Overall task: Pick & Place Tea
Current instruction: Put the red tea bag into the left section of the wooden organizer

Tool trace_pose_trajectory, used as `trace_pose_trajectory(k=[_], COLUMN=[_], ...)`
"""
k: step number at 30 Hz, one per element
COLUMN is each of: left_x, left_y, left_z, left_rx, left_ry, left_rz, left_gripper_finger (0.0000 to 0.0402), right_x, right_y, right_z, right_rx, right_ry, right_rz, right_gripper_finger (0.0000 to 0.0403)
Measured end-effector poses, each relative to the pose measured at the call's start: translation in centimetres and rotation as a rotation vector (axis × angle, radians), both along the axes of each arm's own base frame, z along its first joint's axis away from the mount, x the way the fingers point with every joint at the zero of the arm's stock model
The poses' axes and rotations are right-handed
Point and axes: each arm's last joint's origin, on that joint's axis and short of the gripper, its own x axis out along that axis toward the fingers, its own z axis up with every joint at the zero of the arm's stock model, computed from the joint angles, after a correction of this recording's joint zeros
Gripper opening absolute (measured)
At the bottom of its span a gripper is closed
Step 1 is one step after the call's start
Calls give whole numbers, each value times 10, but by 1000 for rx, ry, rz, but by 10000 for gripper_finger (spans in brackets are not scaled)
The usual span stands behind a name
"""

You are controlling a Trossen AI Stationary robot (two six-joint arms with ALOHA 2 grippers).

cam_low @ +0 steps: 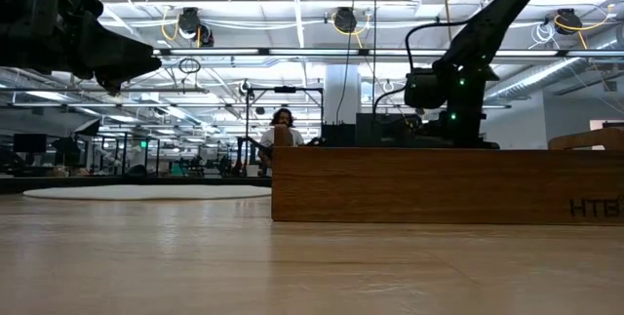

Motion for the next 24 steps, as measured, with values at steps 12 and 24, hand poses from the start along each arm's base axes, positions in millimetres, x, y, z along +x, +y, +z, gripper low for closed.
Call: trace_pose_trajectory(k=[12,24], left_x=[0,0], left_y=[0,0], left_z=[0,0], left_rx=[0,0], left_ry=[0,0], left_rz=[0,0], left_gripper_finger=[191,191], right_x=[14,57], right_y=[57,137], right_z=[82,96], right_rx=[-202,-590], right_ry=[-286,-286], right_rz=[261,1170], right_gripper_finger=[0,0])
